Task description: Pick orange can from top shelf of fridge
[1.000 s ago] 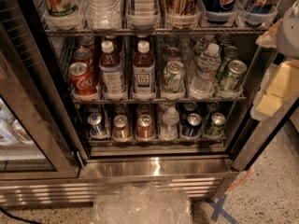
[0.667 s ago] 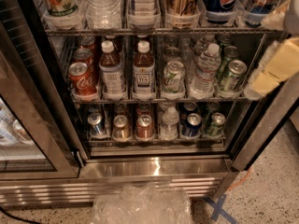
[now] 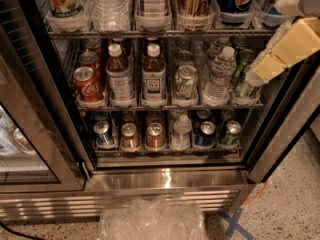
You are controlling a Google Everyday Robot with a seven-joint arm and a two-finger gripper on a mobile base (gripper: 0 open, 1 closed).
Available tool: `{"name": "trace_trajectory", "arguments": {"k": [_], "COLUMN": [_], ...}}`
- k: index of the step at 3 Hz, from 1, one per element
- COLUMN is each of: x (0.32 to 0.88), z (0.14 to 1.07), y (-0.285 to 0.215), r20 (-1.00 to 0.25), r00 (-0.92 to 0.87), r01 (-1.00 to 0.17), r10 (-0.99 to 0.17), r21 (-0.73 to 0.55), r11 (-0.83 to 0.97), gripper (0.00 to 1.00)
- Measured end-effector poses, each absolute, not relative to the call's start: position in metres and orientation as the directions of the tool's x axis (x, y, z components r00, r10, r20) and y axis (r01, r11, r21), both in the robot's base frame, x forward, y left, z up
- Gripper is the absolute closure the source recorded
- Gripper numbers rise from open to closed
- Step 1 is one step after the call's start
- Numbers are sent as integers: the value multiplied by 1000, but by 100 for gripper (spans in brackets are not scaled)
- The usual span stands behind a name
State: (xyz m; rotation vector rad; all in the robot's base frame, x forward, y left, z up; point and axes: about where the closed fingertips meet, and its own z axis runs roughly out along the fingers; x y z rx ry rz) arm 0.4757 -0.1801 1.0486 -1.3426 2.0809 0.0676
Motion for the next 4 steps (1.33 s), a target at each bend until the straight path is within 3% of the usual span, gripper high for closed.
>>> {"name": "trace_trajectory", "arguments": {"k": [1, 3, 4], "x": [479, 452, 462], "z": [1045, 1023, 1033], "y": [-158, -69, -45], "r20": [-610, -782, -833], "r00": [-272, -424, -411], "r01": [-810, -677, -577], "r10": [-744, -456, -370], "r21": [-271, -61, -76], "r11": [519, 734, 813], "gripper": [0, 0, 0]}}
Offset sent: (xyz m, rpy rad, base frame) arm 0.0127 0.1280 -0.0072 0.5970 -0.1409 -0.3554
